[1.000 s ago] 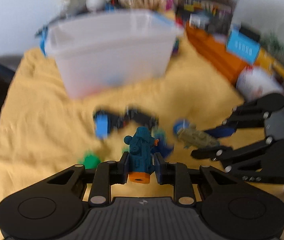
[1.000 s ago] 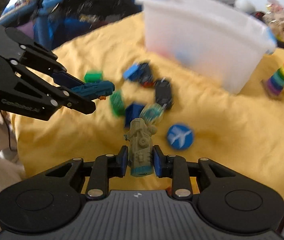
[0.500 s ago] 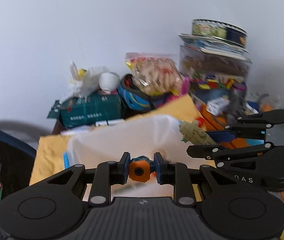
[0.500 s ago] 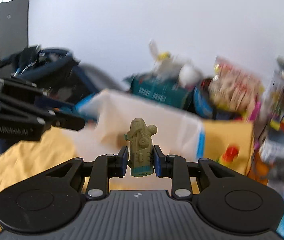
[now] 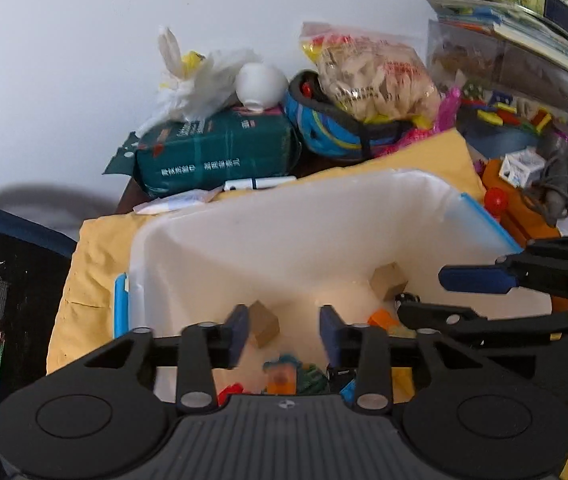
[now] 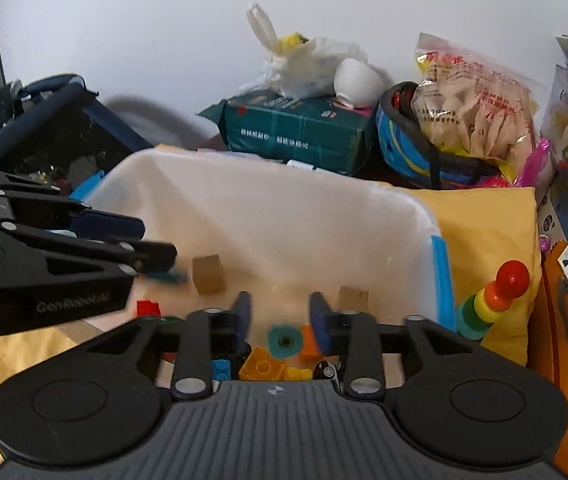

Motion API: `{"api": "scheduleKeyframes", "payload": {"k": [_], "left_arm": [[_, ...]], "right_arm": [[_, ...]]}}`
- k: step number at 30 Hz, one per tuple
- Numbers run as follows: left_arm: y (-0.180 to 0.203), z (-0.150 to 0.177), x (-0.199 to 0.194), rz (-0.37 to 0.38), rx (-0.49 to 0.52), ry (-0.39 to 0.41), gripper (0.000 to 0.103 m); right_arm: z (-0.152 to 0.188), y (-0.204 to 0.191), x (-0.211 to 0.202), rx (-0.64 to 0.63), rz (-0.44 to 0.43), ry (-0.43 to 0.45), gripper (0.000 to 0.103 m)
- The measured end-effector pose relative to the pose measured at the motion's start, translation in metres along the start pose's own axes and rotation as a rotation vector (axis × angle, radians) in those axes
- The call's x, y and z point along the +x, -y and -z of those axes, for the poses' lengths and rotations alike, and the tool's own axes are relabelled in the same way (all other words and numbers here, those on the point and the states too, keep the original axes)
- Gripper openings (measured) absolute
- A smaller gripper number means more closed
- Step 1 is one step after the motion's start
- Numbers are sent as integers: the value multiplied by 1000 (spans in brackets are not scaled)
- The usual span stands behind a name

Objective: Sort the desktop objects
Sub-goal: 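Carry both figures over the white bin and open both grippers, then grasp the green-red race car with the left gripper while the right grasps the black-yellow car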

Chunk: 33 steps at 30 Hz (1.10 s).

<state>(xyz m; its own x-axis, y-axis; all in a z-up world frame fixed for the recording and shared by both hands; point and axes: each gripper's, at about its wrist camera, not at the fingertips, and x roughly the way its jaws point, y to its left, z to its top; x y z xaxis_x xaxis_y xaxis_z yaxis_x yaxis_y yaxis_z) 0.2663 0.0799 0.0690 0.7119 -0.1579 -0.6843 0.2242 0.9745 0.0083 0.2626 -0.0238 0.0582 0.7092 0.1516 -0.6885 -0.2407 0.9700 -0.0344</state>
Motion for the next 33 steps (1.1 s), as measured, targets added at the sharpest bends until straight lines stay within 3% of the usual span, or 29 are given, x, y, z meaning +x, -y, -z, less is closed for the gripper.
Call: {"api": "scheduleKeyframes", "payload": {"k": [7, 14, 17, 22, 27, 33], "left_arm": [[0, -5, -37, 26, -2, 80, 60], [2, 22, -91, 52, -36, 141, 70], [5, 51, -101, 47, -36, 107, 70], [18, 113, -90, 78, -50, -38, 70], [37, 167, -70, 89, -35, -187, 70], [36, 171, -70, 107, -45, -184, 69]], "right_arm": [[-2, -1, -19, -11, -9, 45, 42], [8, 2, -59, -41, -54, 117, 47], [27, 7, -74, -35, -80, 105, 51], [75, 9, -73, -41, -103, 6, 50], [119, -5, -57, -52, -164, -122, 42], [115, -19, -30, 10, -263, -138, 38]]}}
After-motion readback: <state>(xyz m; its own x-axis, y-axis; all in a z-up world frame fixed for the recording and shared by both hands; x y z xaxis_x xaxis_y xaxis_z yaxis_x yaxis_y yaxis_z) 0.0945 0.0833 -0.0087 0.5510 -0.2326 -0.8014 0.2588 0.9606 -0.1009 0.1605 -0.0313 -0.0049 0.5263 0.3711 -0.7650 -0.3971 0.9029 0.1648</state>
